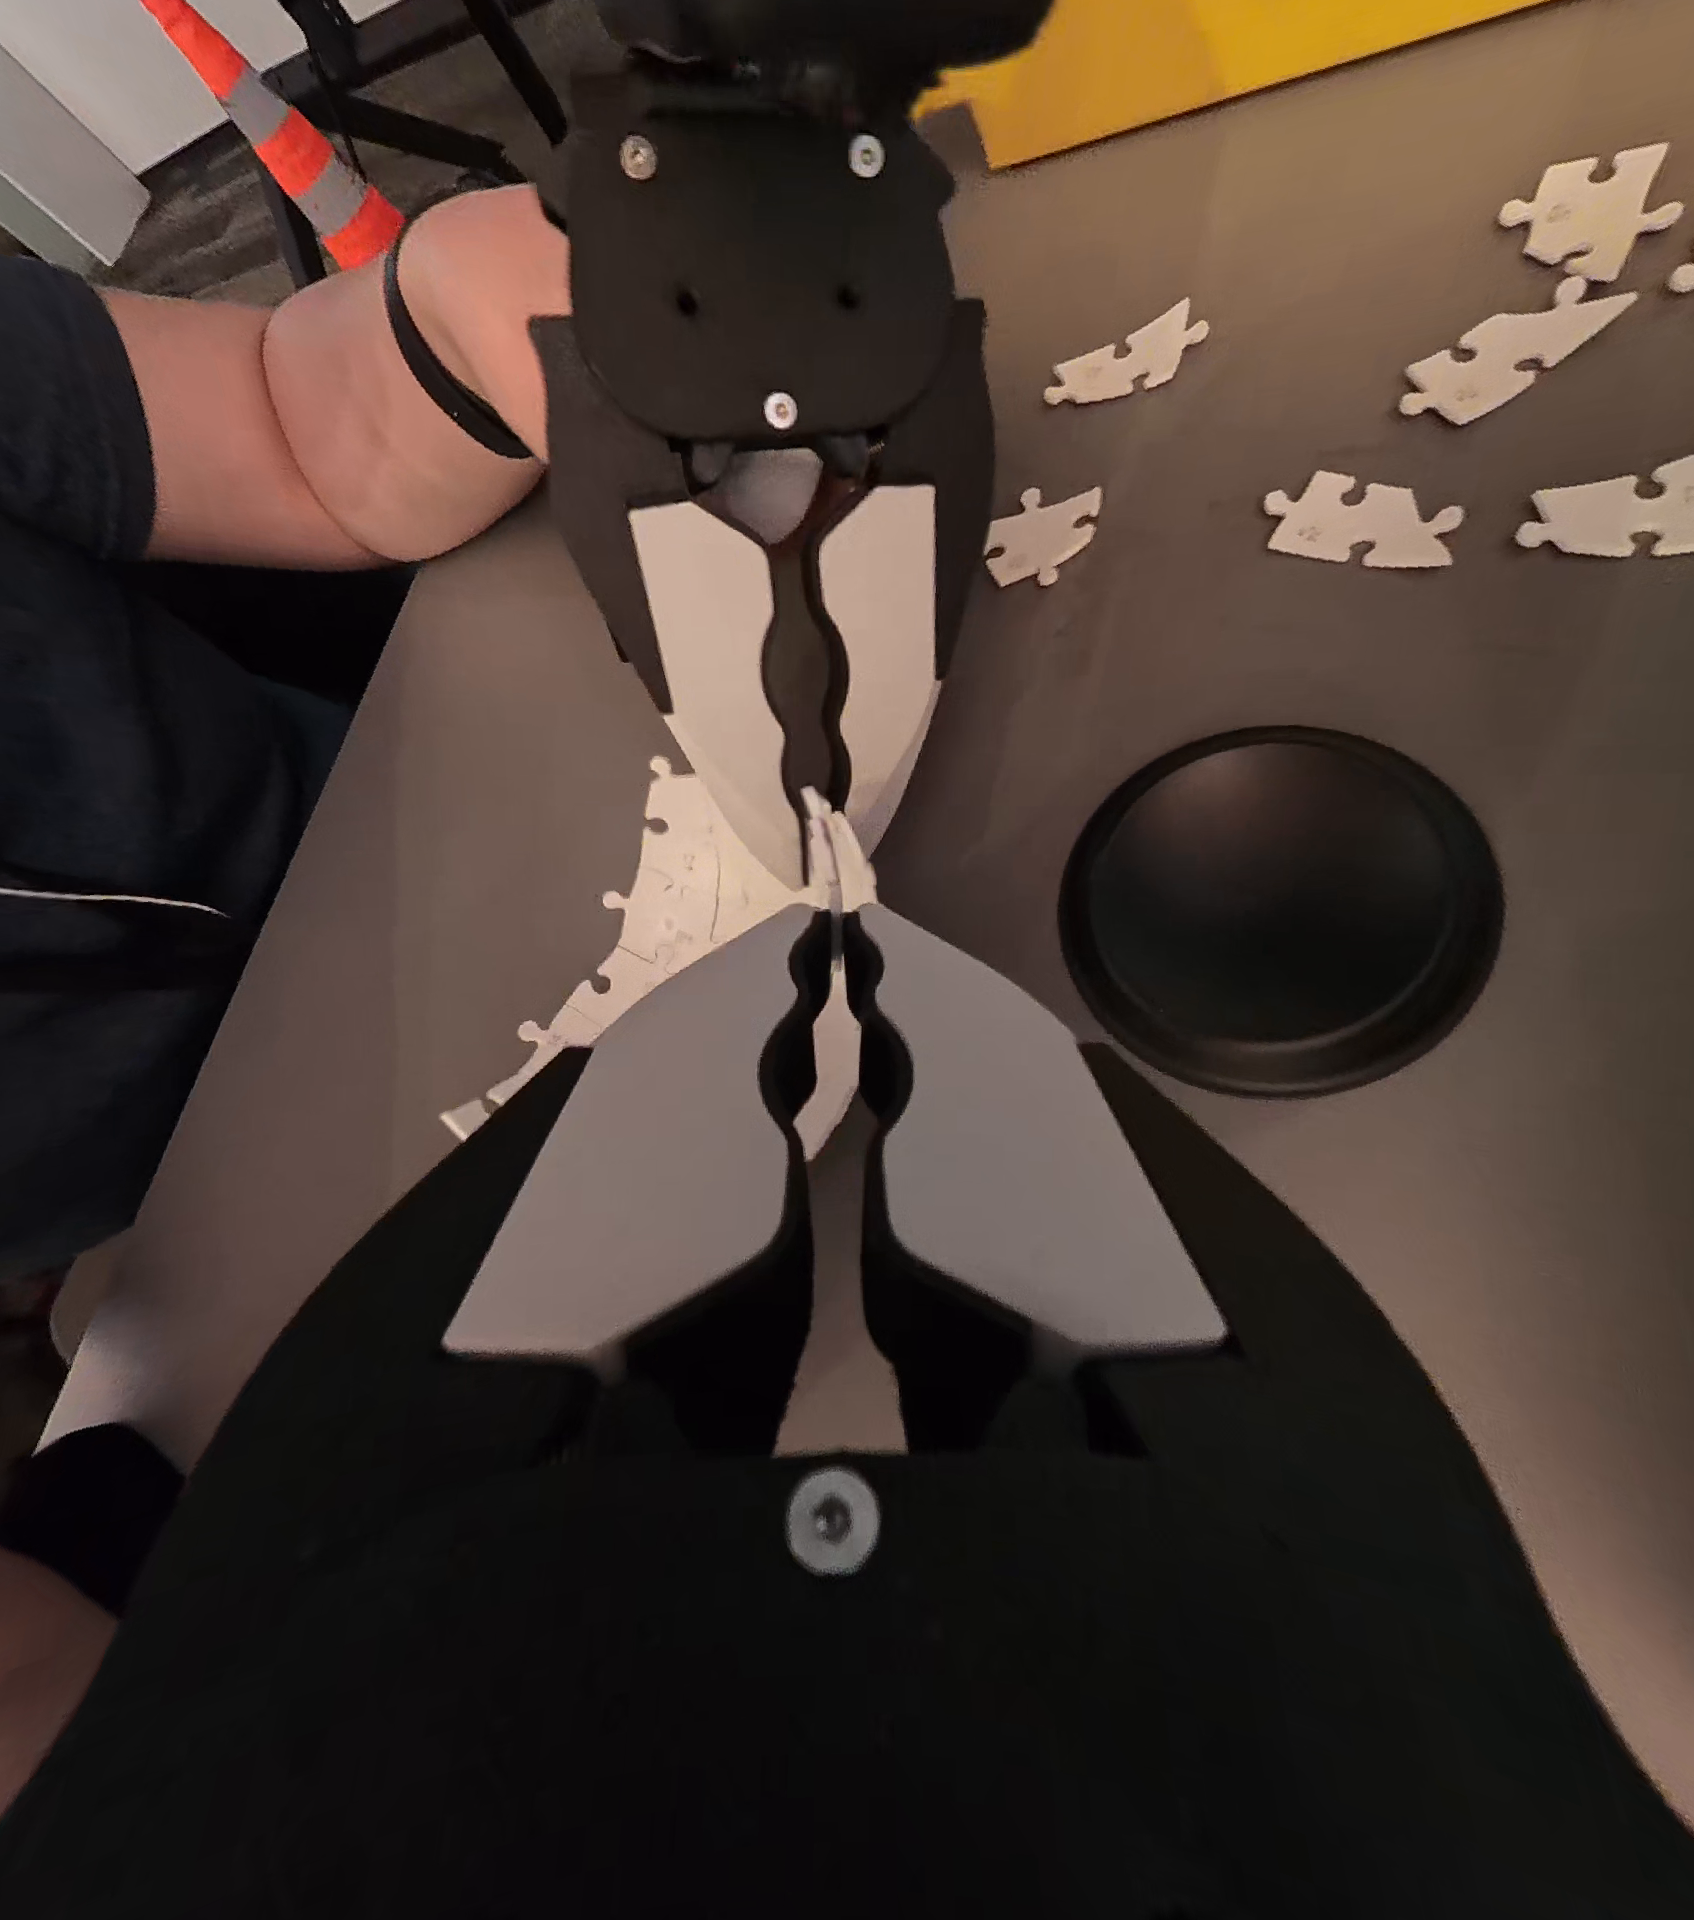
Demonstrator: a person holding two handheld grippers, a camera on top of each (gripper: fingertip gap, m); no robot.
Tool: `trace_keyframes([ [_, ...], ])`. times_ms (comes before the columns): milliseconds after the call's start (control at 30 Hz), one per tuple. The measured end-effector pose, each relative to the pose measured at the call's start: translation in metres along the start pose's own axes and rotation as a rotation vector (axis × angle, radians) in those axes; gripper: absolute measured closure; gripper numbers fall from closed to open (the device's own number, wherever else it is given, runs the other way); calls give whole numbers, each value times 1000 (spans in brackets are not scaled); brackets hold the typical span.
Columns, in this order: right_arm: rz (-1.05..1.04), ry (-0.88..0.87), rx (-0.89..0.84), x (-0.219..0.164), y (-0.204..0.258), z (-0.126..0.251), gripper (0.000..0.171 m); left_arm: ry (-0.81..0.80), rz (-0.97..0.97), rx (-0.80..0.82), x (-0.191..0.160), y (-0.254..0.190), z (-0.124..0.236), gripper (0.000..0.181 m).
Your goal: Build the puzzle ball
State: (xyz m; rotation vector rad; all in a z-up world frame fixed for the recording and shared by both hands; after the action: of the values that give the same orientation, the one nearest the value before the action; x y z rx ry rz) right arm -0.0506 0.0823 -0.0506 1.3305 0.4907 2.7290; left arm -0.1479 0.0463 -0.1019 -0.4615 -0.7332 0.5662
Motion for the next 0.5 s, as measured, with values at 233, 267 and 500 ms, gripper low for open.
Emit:
trace_keyframes([
  [233, 47, 102, 20, -6, 11, -14, 168, 60, 34, -43, -7, -1, -14, 173],
  [267, 49, 115, 19, -7, 12, -17, 168, 59, 33, -15, -7, 1, -15, 169],
  [500, 47, 166, -8, -14, 4, -31, 168, 16, -12, 94, -2, 3, -11, 153],
])
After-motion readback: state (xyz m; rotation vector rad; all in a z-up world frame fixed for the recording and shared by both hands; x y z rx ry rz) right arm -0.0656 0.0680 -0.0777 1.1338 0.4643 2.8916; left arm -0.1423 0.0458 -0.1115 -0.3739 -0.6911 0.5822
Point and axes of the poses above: each gripper's, where its closed fingertips meet, z back along the fingers, x out of its top, y = z × x across the jaws, the point moved 5 cm from there along z, back along the fingers, and after that the axes turned 7 degrees about z, right-handed, at the moved point
